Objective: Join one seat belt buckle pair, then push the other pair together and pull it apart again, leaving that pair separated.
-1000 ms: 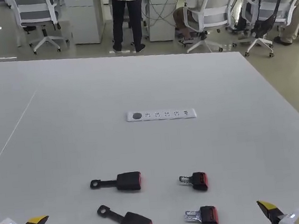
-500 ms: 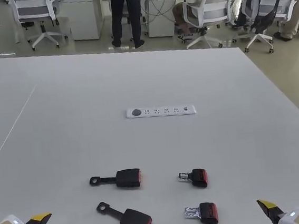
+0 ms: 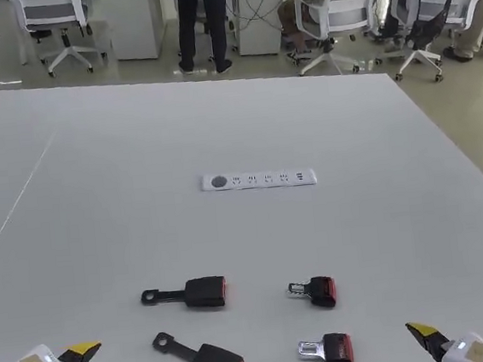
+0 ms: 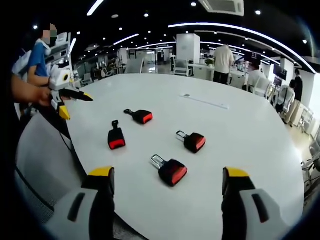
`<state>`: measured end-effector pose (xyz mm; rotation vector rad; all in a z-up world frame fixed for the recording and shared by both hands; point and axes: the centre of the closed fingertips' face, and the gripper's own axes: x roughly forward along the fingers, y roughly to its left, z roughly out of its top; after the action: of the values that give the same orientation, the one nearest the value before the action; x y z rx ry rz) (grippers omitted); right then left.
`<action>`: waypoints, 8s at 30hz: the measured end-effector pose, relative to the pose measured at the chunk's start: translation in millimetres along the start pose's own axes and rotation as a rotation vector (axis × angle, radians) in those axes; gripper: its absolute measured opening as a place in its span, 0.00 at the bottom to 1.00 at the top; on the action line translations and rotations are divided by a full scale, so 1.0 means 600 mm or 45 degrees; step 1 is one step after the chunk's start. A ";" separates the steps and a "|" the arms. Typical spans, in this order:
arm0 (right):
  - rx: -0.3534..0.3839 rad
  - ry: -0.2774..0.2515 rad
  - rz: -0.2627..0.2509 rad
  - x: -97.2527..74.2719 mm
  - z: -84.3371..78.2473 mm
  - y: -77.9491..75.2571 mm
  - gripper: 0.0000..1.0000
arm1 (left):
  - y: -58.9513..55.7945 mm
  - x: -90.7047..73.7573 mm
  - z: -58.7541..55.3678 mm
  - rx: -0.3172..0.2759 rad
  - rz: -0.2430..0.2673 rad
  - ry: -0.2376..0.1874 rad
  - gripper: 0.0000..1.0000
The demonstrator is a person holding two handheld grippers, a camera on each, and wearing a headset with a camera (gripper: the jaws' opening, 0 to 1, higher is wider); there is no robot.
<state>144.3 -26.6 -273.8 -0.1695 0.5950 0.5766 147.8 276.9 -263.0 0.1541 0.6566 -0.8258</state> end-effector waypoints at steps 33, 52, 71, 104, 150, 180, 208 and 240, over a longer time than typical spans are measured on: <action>-0.258 0.247 0.381 0.122 -0.033 -0.001 0.83 | -0.032 0.157 -0.018 0.560 -0.421 0.273 0.86; -0.355 0.423 0.562 0.148 -0.073 -0.001 0.64 | -0.049 0.241 -0.067 0.950 -0.708 0.471 0.60; -0.537 0.553 0.668 0.149 -0.092 -0.003 0.36 | -0.037 0.248 -0.038 0.696 -0.535 0.398 0.37; -0.721 0.678 0.790 0.183 -0.071 0.046 0.35 | -0.034 0.256 -0.042 0.659 -0.432 0.517 0.36; -0.648 0.441 0.869 0.249 -0.020 0.153 0.34 | -0.032 0.251 -0.042 0.712 -0.487 0.520 0.34; -0.614 0.385 0.848 0.264 -0.009 0.175 0.34 | -0.029 0.256 -0.049 0.774 -0.542 0.529 0.34; -0.586 0.137 0.867 0.259 -0.005 0.173 0.34 | -0.029 0.244 -0.048 0.784 -0.686 0.325 0.34; -0.556 0.081 0.870 0.256 -0.005 0.170 0.33 | -0.026 0.240 -0.047 0.748 -0.721 0.267 0.33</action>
<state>189.9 128.5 -363.3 -0.4026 0.5778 1.3692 194.2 186.0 -369.3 0.6114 0.6453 -1.5554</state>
